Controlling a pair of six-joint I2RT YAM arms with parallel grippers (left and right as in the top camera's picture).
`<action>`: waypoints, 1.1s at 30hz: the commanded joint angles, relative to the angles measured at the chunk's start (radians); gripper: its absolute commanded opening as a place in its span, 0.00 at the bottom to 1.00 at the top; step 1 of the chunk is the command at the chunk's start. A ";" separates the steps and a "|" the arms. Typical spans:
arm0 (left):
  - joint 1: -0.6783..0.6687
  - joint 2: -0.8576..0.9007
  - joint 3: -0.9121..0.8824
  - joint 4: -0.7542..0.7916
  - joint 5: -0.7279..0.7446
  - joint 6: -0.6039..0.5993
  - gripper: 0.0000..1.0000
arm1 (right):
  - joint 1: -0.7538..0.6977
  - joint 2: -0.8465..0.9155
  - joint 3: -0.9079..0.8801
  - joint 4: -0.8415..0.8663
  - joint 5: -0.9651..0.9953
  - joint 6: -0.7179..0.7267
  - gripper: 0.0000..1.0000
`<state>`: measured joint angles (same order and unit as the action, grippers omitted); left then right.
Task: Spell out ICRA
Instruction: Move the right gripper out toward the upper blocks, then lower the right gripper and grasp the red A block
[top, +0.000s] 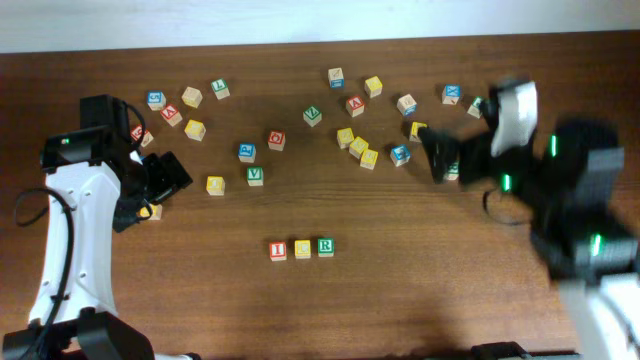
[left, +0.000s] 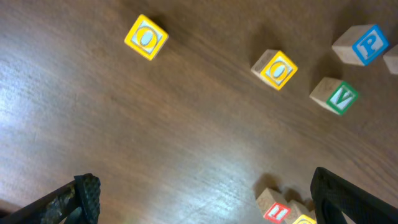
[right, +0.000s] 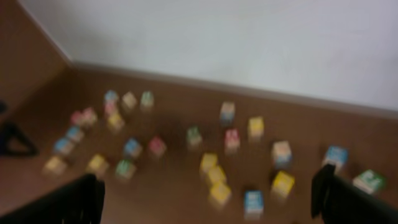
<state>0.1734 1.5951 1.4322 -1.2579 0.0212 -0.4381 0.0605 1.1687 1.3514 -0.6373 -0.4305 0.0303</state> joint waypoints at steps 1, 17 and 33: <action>0.006 -0.004 0.002 0.000 0.000 -0.009 0.99 | 0.020 0.330 0.469 -0.275 -0.060 -0.001 0.98; 0.006 -0.004 0.002 0.000 0.000 -0.009 0.99 | 0.278 1.157 0.992 -0.382 0.570 0.010 0.98; 0.006 -0.004 0.002 0.000 0.000 -0.009 0.99 | 0.292 1.440 0.980 -0.263 0.535 -0.023 0.70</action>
<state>0.1738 1.5951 1.4322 -1.2572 0.0254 -0.4381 0.3531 2.5801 2.3280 -0.9108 0.1116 0.0036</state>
